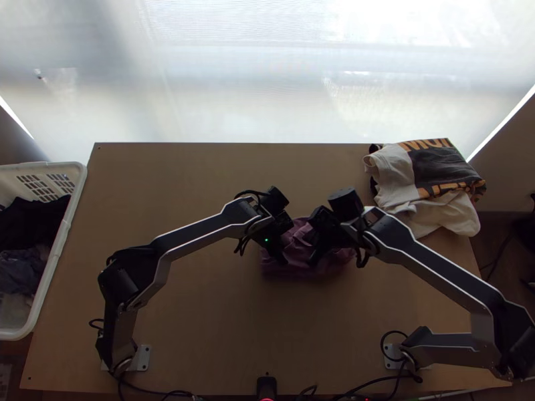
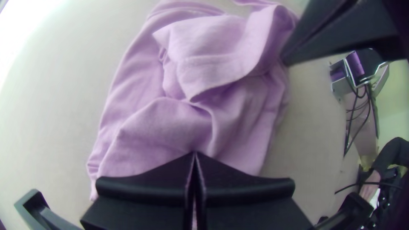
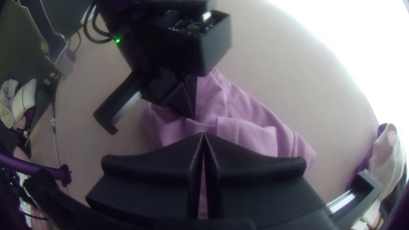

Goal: Fold the t-shirt

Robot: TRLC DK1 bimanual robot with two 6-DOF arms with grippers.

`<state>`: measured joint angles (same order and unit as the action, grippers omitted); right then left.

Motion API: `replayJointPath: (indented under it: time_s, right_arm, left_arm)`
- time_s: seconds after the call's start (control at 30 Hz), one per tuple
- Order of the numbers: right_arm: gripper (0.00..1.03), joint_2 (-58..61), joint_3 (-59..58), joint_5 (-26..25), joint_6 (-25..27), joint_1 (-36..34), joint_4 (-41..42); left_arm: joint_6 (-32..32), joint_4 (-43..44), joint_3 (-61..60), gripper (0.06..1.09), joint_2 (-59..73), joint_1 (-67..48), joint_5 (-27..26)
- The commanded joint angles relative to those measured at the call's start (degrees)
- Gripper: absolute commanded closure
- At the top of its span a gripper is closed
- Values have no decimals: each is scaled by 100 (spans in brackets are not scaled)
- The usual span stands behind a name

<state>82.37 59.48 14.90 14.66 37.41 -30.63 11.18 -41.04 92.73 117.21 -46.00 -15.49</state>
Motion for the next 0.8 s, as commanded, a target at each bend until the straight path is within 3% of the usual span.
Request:
replayJointPath:
  time_s: [0.0, 0.17, 0.77]
  right_arm:
    - [100, 491, 204, 321, -174, 320, 180]
    - [100, 807, 99, 444, -191, 416, 435]
    - [100, 1668, -279, 479, 521, -234, 998]
  left_arm:
    - [209, -10, 8, 105, 171, 91, 503]
    - [394, 17, -123, 105, 83, 144, 758]
    - [649, 368, -1134, 105, -497, 302, 986]
